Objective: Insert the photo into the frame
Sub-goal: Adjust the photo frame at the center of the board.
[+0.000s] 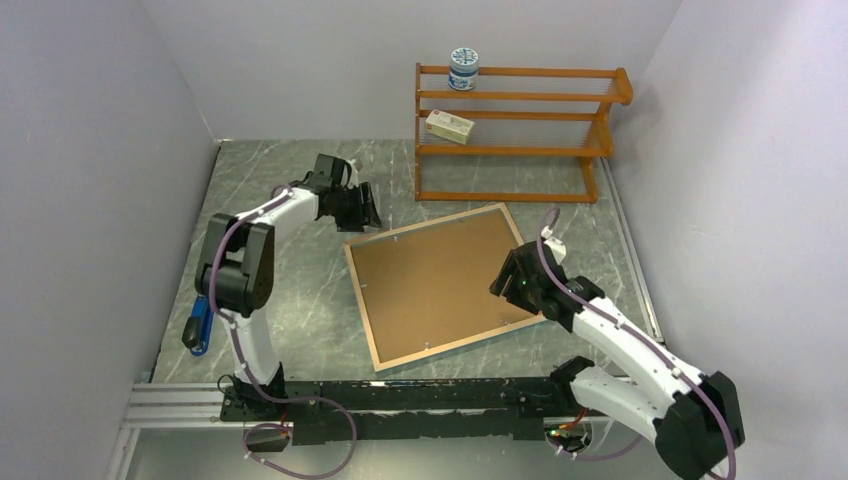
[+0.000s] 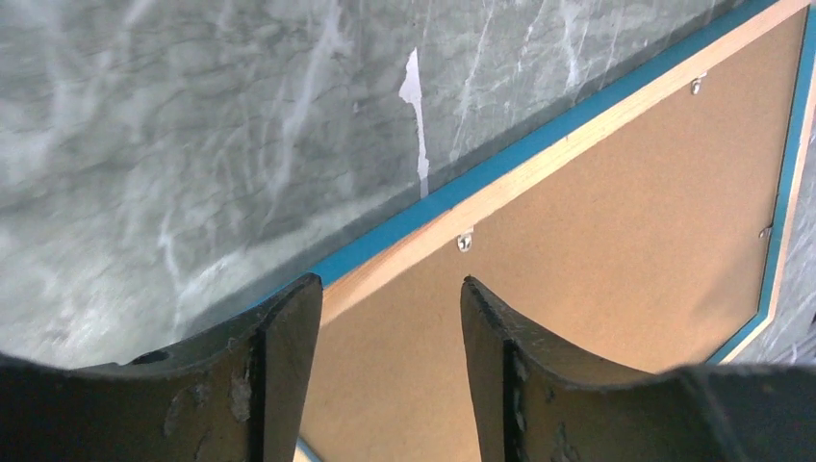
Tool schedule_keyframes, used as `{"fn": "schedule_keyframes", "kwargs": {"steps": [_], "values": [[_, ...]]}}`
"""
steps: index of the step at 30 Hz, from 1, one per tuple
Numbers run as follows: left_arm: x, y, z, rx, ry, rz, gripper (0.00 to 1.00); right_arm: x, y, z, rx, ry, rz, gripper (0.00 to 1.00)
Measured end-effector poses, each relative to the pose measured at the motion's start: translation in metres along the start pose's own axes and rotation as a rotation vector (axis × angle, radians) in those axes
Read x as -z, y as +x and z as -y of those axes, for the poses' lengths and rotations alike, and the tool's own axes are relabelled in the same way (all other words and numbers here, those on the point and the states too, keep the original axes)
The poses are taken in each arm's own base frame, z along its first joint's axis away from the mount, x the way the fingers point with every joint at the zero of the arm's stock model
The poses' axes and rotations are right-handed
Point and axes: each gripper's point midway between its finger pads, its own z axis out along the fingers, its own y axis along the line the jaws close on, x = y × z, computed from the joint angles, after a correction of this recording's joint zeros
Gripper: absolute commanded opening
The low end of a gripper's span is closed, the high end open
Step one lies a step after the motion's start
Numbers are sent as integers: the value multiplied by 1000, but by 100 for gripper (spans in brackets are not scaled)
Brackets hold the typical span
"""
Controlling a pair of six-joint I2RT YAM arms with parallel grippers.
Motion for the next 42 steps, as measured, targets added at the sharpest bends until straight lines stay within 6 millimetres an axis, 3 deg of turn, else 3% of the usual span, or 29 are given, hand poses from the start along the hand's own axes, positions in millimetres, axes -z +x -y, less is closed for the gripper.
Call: {"fn": "schedule_keyframes", "kwargs": {"steps": [8,13,16,20,27,34,42], "values": [[53,-9,-1,22,-102,129,64,-15,-21,9,37,203,9,65],[74,17,-12,71,-148,149,64,-19,-33,3,67,239,14,65],[78,38,-19,100,-157,129,64,-22,-31,-3,105,217,-19,66],[79,69,-23,138,-139,77,66,-25,-10,-19,216,156,-103,72],[87,113,-20,186,-72,21,70,-24,38,-78,520,41,-201,76],[86,136,-12,229,-4,-19,68,-27,74,-89,727,30,-280,78],[77,180,-18,294,-75,-105,62,-9,118,-104,945,-32,-329,78]]}}
